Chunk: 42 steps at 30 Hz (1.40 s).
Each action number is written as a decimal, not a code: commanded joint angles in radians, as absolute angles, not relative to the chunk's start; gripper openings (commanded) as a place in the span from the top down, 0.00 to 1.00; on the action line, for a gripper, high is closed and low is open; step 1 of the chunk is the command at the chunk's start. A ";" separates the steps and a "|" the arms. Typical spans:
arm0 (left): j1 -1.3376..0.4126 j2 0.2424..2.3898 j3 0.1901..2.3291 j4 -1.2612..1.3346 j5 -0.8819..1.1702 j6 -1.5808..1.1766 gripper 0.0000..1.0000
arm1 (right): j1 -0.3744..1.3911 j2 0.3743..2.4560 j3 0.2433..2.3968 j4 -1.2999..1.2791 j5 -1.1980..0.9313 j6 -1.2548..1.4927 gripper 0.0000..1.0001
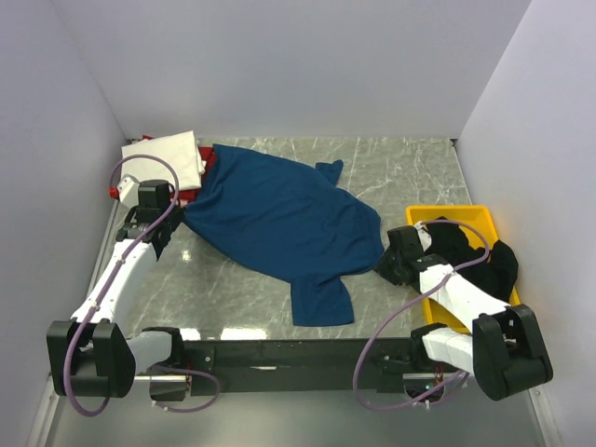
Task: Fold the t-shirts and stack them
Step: Flatten the tshirt out
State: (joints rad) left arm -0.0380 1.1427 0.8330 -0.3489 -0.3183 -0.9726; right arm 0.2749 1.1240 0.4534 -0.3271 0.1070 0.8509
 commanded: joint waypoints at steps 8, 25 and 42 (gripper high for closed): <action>-0.035 1.103 0.821 -0.316 -0.295 -0.951 0.99 | 0.258 1.043 0.430 -0.252 0.107 0.853 0.64; -0.035 1.112 0.824 -0.321 -0.285 -0.946 0.99 | 0.252 1.207 0.538 -0.248 0.101 0.831 0.86; -0.035 1.103 0.851 -0.356 -0.304 -0.911 0.99 | 0.097 1.234 0.792 -0.402 0.083 0.690 0.94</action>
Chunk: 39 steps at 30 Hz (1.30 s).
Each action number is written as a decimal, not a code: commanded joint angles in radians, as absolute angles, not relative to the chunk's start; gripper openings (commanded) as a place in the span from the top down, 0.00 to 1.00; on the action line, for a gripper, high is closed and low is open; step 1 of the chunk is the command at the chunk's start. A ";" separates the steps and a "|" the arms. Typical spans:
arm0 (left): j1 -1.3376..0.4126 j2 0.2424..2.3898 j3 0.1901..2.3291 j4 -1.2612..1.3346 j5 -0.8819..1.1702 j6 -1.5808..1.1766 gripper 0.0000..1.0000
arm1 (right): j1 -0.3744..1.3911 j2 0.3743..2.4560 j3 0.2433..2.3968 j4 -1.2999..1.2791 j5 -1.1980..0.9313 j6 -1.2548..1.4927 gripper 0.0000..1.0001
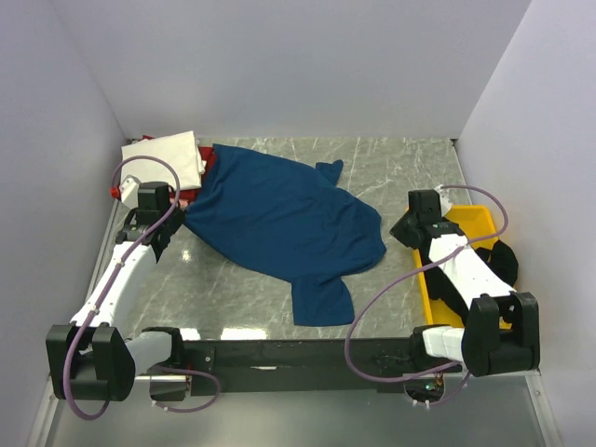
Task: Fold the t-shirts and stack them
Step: Flatten the tshirt out
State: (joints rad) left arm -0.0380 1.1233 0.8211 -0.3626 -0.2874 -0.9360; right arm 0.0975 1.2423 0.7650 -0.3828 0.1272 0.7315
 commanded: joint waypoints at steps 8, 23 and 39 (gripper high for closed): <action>-0.035 1.114 0.857 -0.356 -0.290 -0.916 0.99 | 0.294 1.028 0.557 -0.374 0.014 0.754 0.69; -0.035 1.109 0.857 -0.359 -0.299 -0.907 0.99 | 0.679 0.805 0.327 -0.402 0.041 0.983 0.60; -0.035 1.109 0.838 -0.347 -0.291 -0.910 0.99 | 0.885 0.759 0.244 -0.428 0.075 1.118 0.85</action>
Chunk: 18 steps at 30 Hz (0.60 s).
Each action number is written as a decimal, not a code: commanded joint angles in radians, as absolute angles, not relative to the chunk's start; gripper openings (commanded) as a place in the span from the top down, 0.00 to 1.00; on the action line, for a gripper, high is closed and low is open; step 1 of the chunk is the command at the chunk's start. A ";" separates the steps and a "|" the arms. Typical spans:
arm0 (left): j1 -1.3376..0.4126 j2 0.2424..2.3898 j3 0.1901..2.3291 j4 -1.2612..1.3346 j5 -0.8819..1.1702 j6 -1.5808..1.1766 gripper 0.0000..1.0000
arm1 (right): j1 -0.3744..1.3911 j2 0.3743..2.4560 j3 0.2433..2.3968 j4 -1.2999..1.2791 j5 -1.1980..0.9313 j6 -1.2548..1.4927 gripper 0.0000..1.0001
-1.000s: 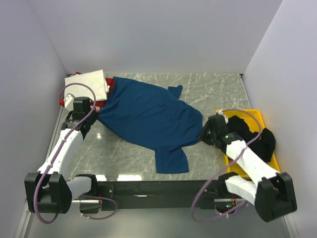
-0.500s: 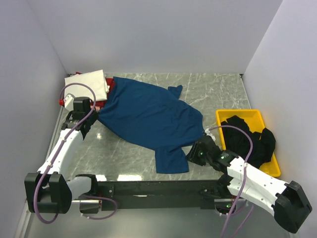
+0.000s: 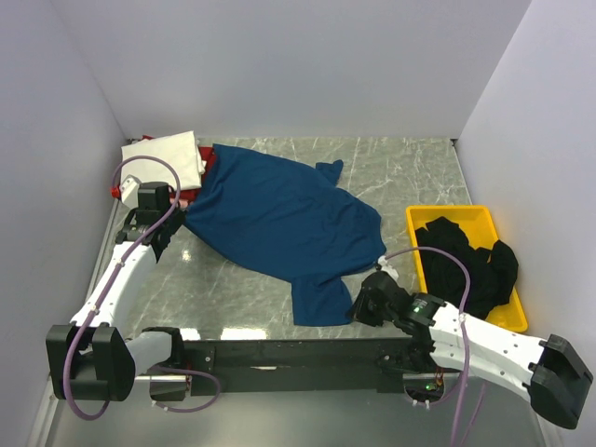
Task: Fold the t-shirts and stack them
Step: Flatten the tshirt out
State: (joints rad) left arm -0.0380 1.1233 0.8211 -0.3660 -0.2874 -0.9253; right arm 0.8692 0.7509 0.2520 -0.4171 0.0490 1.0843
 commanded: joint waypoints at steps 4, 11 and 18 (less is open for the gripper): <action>-0.035 1.111 0.842 -0.353 -0.298 -0.905 0.99 | 0.907 0.712 0.313 -0.526 0.092 1.118 1.00; -0.035 1.118 0.861 -0.356 -0.295 -0.900 0.99 | 0.936 0.540 0.417 -0.640 0.003 1.132 1.00; -0.035 1.135 0.874 -0.357 -0.299 -0.894 0.99 | 1.098 0.629 0.485 -0.536 -0.020 1.232 1.00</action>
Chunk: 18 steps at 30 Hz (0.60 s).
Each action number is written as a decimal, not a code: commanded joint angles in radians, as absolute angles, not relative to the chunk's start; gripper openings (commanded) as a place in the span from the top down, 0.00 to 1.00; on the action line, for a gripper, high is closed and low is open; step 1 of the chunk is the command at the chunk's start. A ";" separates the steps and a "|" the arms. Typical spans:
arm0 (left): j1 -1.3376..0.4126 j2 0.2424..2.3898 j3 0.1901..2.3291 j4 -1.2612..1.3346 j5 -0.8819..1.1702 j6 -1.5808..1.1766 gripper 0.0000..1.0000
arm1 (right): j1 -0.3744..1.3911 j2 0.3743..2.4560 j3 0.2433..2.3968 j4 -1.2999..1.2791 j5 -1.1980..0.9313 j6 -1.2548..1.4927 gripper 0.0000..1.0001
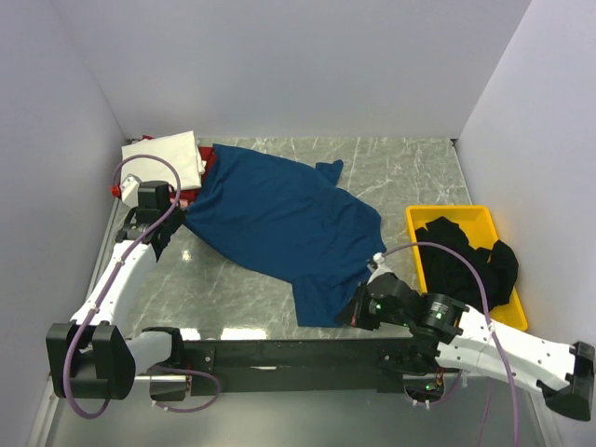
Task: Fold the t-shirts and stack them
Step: Flatten the tshirt out
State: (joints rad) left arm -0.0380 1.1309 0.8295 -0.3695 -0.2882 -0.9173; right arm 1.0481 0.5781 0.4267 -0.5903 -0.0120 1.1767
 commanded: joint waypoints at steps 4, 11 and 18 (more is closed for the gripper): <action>-0.035 1.140 0.871 -0.356 -0.302 -0.891 0.99 | 1.201 0.797 0.557 -0.434 -0.002 1.270 1.00; -0.035 1.146 0.873 -0.356 -0.296 -0.885 0.99 | 1.278 1.020 0.637 -0.351 0.040 1.279 0.95; -0.035 1.134 0.861 -0.347 -0.282 -0.885 0.99 | 1.275 0.910 0.539 -0.445 0.194 1.339 0.53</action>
